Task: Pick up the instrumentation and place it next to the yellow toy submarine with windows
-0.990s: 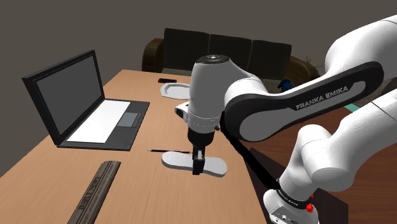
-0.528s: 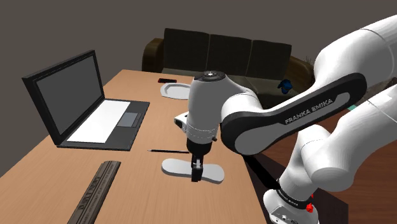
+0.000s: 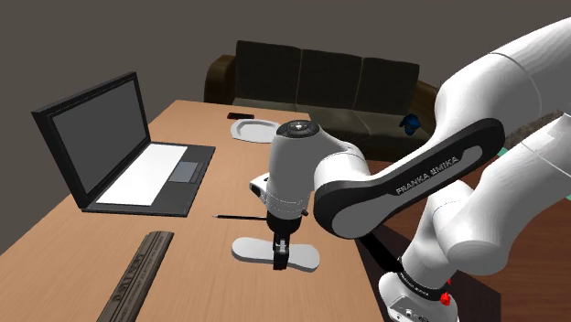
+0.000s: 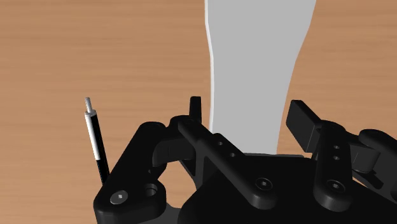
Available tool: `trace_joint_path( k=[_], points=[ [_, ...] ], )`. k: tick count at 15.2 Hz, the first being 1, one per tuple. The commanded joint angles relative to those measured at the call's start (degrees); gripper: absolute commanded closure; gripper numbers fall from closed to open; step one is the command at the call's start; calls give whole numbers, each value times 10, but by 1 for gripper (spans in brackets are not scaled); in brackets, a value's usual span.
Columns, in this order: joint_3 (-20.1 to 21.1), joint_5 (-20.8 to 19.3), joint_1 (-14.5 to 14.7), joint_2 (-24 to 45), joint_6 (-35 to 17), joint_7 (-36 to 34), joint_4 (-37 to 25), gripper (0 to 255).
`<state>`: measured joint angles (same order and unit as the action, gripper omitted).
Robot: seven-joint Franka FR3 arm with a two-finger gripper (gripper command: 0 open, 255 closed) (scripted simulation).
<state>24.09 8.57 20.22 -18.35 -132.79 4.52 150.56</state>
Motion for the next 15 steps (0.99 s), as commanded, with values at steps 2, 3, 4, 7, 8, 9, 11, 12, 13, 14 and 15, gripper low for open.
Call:
trace_joint_path(
  k=[2, 3, 4, 7, 8, 9, 11, 12, 13, 14, 15],
  points=[
    [0, 0, 0, 1, -2, 0, 1, 255],
    [0, 0, 0, 1, -2, 0, 1, 255],
    [0, 0, 0, 1, -2, 0, 1, 255],
    [0, 0, 0, 1, -2, 0, 1, 0],
    [0, 0, 0, 1, -2, 0, 1, 0],
    [0, 0, 0, 1, -2, 0, 1, 0],
    [0, 0, 0, 1, -2, 0, 1, 0],
    [-3, 3, 2, -14, 21, 3, -8, 0],
    [-7, 5, 3, -27, 45, 5, -18, 0],
    [-11, 6, 4, -40, 68, 7, -29, 0],
    [-14, 7, 5, -48, 85, 9, -38, 0]
  ],
)
